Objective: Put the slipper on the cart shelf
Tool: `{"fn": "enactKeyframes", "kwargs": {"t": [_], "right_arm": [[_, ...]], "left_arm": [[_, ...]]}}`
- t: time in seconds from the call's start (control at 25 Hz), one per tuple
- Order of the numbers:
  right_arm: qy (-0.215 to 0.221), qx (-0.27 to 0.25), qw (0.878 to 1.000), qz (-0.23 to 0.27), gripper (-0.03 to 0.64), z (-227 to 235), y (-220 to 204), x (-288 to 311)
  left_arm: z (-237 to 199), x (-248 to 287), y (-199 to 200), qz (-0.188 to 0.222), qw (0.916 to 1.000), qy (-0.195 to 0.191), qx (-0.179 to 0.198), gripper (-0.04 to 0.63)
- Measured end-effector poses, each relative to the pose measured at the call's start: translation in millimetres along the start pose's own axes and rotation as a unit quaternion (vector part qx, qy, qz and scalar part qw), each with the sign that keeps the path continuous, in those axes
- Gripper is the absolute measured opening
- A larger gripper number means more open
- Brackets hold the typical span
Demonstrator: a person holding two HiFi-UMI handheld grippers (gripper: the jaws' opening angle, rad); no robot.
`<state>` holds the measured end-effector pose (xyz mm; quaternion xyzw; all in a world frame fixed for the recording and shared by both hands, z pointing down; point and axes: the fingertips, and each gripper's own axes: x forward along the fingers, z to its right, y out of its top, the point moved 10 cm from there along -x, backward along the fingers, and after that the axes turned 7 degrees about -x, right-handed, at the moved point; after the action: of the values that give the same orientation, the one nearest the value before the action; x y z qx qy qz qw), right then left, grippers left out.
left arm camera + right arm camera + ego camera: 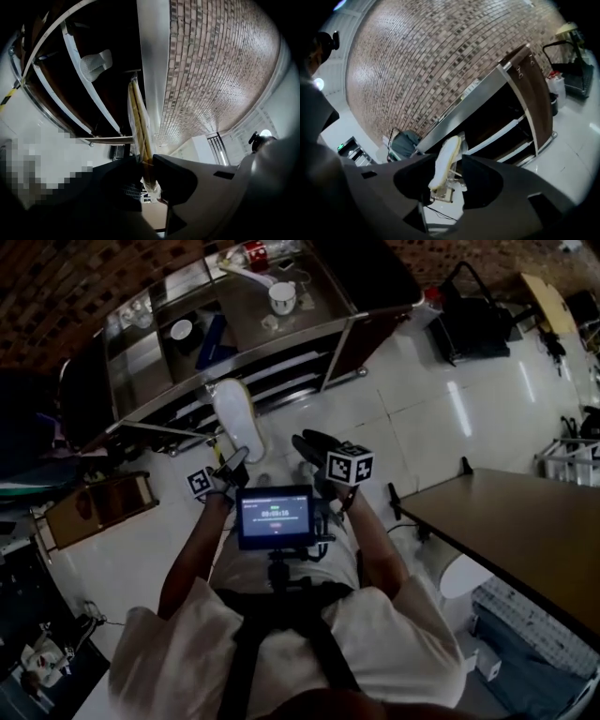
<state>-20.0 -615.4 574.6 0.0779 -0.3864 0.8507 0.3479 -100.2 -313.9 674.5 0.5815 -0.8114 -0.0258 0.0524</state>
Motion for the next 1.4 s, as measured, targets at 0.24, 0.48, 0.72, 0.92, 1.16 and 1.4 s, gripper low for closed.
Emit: {"fn": "enactKeyframes", "kwargs": {"t": [0.24, 0.48, 0.72, 0.92, 1.16, 1.4], "right_arm": [[0.071, 0.015, 0.995, -0.069, 0.224, 27.6, -3.0, 25.8], [0.14, 0.091, 0.98, -0.106, 0.267, 59.4, -20.0, 56.3], [0.202, 0.175, 0.958, -0.104, 0.264, 62.7, -21.5, 69.9], [0.21, 0.209, 0.951, -0.091, 0.196, 58.7, -18.0, 65.1], [0.206, 0.24, 0.947, -0.055, 0.066, 57.4, -10.2, 55.6], [0.197, 0.245, 0.949, -0.037, 0.055, 64.9, 0.3, 59.8]], "left_arm": [[-5.6, 30.4, -14.9, 0.026, 0.9996, -0.004, 0.013, 0.052], [-9.8, 45.3, -26.1, 0.067, 0.997, -0.037, 0.003, 0.052], [-6.3, 54.3, -34.0, 0.073, 0.9953, -0.064, -0.004, 0.054], [-3.1, 63.8, -39.0, 0.075, 0.9934, -0.087, -0.004, 0.054], [-1.3, 83.1, -37.9, 0.06, 0.9955, -0.074, -0.002, 0.064], [-2.0, 91.2, -25.5, 0.05, 0.9962, -0.068, 0.019, 0.092]]}}
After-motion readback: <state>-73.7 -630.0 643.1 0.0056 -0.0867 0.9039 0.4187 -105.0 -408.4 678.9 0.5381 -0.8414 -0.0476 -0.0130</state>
